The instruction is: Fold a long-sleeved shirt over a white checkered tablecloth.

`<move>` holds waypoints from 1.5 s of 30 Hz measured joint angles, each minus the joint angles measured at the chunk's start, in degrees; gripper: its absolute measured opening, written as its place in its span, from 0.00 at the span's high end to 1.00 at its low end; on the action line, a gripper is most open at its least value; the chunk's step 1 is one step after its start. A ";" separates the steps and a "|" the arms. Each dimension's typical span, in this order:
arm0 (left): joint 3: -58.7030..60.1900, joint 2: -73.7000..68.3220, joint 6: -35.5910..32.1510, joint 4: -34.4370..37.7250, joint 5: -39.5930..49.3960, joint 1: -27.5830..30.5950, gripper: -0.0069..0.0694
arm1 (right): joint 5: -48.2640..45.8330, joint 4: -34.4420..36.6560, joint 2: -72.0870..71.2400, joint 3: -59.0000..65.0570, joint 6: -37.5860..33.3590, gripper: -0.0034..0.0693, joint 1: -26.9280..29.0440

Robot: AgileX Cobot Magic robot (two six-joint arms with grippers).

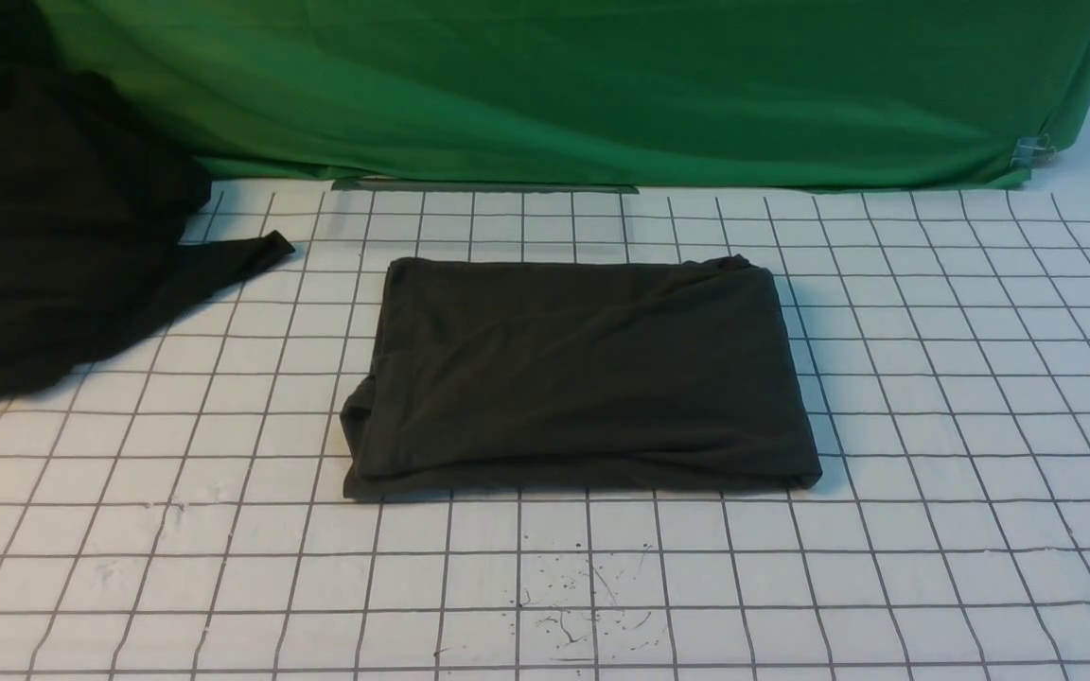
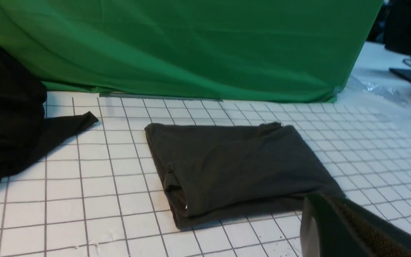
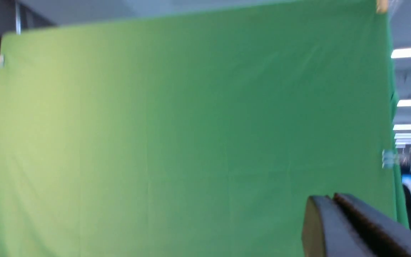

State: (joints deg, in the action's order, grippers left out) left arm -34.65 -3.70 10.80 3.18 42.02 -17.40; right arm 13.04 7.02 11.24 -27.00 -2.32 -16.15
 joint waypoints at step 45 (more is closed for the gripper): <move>35.02 3.62 -8.29 0.29 -29.11 18.95 0.91 | -2.65 0.00 -0.37 0.10 -0.01 0.79 0.00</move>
State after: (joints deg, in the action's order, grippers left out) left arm 0.37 -0.08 2.52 3.47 12.91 1.55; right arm 10.40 7.02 10.87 -26.90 -2.33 -16.15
